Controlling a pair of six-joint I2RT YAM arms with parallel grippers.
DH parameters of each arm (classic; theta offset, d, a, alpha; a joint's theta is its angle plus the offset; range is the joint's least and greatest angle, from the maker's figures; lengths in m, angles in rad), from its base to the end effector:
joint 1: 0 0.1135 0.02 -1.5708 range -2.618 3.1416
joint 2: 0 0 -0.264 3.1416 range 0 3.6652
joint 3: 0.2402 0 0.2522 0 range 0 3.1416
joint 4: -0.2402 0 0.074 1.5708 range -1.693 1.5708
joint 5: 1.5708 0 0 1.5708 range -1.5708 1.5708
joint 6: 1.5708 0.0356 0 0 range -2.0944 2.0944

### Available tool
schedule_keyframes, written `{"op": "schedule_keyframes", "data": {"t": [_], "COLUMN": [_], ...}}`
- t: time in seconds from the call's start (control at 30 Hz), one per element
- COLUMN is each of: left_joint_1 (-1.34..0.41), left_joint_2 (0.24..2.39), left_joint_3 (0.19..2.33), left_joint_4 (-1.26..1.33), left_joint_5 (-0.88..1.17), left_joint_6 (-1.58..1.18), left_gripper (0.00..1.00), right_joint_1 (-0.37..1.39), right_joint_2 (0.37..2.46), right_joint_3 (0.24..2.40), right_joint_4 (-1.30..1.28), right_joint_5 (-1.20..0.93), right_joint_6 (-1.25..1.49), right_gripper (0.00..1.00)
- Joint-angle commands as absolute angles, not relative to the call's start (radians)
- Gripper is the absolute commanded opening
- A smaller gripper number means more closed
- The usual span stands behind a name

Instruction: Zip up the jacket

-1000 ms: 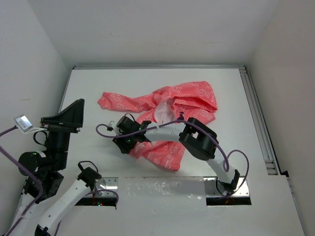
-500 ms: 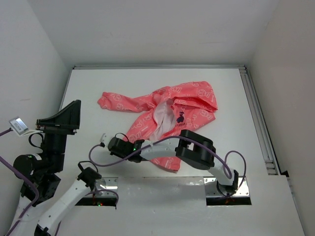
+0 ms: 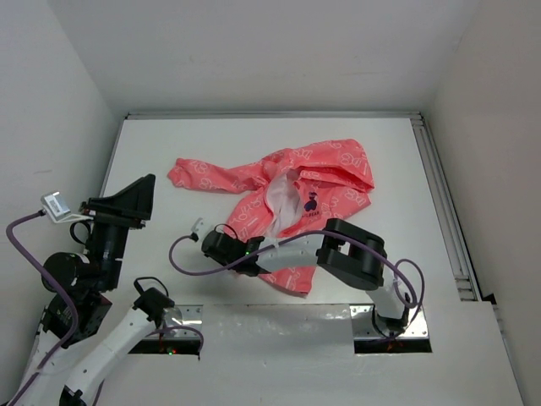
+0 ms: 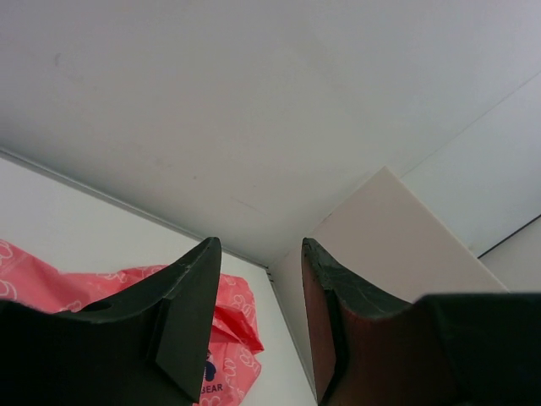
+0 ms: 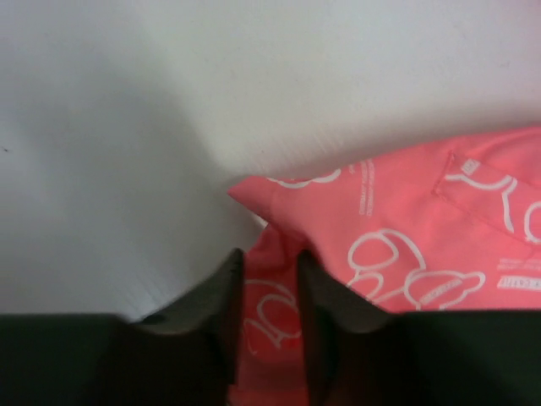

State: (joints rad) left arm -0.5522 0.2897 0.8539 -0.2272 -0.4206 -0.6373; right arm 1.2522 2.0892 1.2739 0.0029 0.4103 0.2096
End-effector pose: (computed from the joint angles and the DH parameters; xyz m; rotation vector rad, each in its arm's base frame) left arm 0.0437 -0.0099 0.4058 -0.4278 1.2295 -0.7644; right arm 0.1500 0.4094 0.1282 -0.9821 2.0939 0.2560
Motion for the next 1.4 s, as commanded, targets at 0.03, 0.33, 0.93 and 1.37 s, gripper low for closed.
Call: {"op": "schedule_keyframes", "data": {"t": [0.03, 0.33, 0.93, 1.37], "left_joint_1": [-0.557, -0.555, -0.555, -0.555], "left_joint_2": [0.276, 0.288, 0.34, 0.276], "left_joint_3": [0.844, 0.836, 0.727, 0.329], "left_joint_4": [-0.226, -0.212, -0.334, -0.25], "left_joint_5": [-0.428, -0.414, -0.385, -0.029], "left_joint_6": [-0.644, -0.646, -0.692, -0.877], "left_gripper": [0.41, 0.41, 0.42, 0.18], "right_joint_1": [1.253, 1.247, 1.203, 1.06], "right_joint_2": [2.036, 2.062, 1.795, 1.638], "right_joint_3": [1.298, 1.26, 1.095, 0.945], "right_joint_4": [-0.04, -0.06, 0.179, 0.274], "right_joint_5": [0.379, 0.365, 0.359, 0.221], "right_joint_6": [0.242, 0.301, 0.383, 0.557], "right_gripper": [0.4, 0.44, 0.0, 0.0]}}
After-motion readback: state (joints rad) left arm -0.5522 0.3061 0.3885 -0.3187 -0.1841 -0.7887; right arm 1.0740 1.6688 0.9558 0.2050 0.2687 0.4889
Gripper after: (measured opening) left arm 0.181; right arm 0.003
